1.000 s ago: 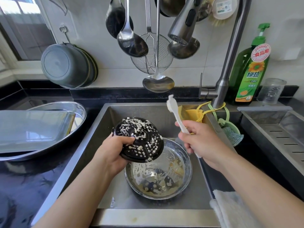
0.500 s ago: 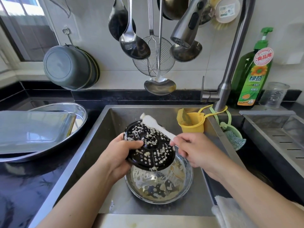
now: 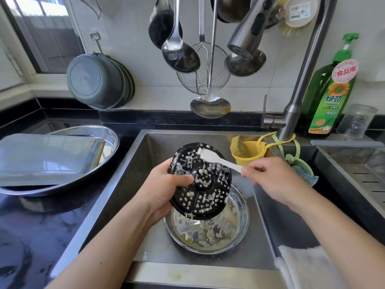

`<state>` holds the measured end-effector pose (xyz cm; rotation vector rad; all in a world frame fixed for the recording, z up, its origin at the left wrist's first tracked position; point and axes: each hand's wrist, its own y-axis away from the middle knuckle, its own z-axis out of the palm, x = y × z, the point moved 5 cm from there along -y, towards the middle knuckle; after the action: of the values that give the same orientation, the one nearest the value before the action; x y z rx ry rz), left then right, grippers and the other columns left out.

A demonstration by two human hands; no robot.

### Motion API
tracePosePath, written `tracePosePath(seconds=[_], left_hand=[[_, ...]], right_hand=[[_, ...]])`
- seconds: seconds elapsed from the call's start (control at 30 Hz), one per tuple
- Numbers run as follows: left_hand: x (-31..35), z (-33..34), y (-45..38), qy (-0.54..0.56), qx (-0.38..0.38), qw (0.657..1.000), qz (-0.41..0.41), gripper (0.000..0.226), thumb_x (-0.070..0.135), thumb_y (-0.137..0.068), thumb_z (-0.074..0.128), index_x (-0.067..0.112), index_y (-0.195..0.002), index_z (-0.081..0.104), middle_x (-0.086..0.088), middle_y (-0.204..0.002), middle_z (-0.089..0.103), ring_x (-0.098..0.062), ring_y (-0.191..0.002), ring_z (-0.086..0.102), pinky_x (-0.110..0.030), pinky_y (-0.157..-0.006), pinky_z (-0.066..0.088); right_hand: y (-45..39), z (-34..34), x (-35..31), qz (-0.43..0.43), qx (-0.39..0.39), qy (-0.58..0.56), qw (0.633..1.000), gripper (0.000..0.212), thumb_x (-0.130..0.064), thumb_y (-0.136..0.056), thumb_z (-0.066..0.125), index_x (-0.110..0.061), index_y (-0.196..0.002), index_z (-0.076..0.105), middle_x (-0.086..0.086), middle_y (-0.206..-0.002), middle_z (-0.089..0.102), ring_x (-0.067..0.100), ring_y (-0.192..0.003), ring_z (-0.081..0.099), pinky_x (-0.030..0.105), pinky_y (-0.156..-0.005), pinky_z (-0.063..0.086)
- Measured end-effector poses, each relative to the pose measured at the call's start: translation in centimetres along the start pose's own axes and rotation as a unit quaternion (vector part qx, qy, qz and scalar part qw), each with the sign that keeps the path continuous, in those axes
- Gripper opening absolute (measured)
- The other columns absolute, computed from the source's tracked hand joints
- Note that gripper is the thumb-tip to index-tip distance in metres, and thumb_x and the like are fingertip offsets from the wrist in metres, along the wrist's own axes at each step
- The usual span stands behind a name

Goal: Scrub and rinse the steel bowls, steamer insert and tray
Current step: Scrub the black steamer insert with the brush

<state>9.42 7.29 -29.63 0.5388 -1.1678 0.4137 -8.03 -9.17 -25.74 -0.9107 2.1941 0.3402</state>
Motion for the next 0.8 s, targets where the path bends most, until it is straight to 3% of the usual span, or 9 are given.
tracePosePath(seconds=[0.13,0.3,0.43,0.63,0.8], left_hand=[[-0.5,0.7,0.3,-0.069,-0.015,0.997,0.004,0.044,-0.025,-0.082,0.060,0.005,-0.112,0.072,-0.023,-0.106,0.076,-0.034,-0.096,0.073,-0.045,-0.086,0.060],[0.1,0.1,0.1,-0.054,0.002,0.998,0.018,0.047,-0.026,-0.083,0.059,0.005,-0.116,0.069,-0.022,-0.107,0.076,-0.037,-0.096,0.075,-0.049,-0.086,0.060],[-0.2,0.4,0.3,-0.047,-0.001,0.999,0.012,0.048,-0.027,-0.083,0.058,0.005,-0.116,0.069,-0.024,-0.108,0.076,-0.036,-0.095,0.075,-0.047,-0.082,0.061],[0.3,0.3,0.1,-0.026,-0.001,0.999,0.027,0.048,-0.027,-0.083,0.058,0.007,-0.117,0.068,-0.020,-0.106,0.077,-0.037,-0.098,0.076,-0.045,-0.077,0.061],[0.1,0.7,0.3,-0.018,-0.006,0.999,0.032,0.049,-0.028,-0.083,0.056,0.005,-0.117,0.068,-0.024,-0.110,0.075,-0.039,-0.102,0.073,-0.051,-0.087,0.061]], right_hand=[[0.6,2.5,-1.0,-0.028,-0.098,0.043,0.994,0.022,-0.040,-0.096,0.065,-0.027,-0.081,0.075,-0.004,-0.061,0.059,0.005,-0.047,0.042,0.023,-0.049,0.034],[-0.6,-0.7,0.7,0.019,0.008,0.098,0.995,0.035,-0.042,-0.096,0.065,-0.020,-0.071,0.073,0.006,-0.056,0.055,0.014,-0.050,0.043,0.030,-0.055,0.035],[0.0,1.8,-0.8,-0.012,-0.035,0.117,0.992,0.030,-0.045,-0.097,0.062,-0.026,-0.076,0.074,-0.006,-0.051,0.051,0.010,-0.049,0.042,0.026,-0.050,0.031],[-0.7,-0.1,0.7,0.013,-0.014,0.089,0.996,0.038,-0.043,-0.097,0.064,-0.019,-0.068,0.070,-0.003,-0.056,0.051,0.013,-0.052,0.042,0.029,-0.056,0.034],[0.3,2.9,-1.0,-0.019,-0.081,0.056,0.995,0.030,-0.040,-0.098,0.062,-0.021,-0.077,0.074,-0.008,-0.051,0.049,0.003,-0.039,0.035,0.016,-0.041,0.027]])
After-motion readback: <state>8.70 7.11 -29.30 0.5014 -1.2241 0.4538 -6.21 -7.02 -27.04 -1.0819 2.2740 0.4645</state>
